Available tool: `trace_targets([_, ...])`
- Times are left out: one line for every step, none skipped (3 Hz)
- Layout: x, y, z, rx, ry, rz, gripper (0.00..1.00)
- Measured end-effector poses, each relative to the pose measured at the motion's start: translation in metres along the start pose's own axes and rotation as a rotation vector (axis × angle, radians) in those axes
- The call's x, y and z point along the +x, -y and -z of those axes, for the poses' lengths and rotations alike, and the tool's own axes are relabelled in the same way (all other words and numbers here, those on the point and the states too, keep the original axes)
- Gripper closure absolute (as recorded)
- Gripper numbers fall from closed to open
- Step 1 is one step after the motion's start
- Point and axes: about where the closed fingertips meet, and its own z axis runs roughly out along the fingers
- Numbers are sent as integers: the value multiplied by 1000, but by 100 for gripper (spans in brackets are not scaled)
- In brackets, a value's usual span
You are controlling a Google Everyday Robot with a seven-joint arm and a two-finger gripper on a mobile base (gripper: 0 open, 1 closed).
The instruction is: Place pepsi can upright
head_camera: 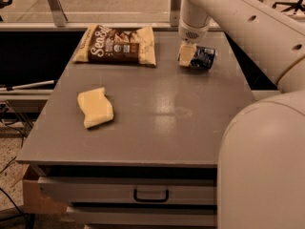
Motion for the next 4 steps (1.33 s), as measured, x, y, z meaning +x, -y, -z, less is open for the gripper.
trace_targets([-8, 2, 28, 31, 81, -4, 100])
trace_targets([-18, 3, 61, 57, 246, -25, 100])
trace_targets([-19, -1, 76, 40, 391, -68, 100])
trace_targets([-12, -2, 82, 16, 532, -129, 100])
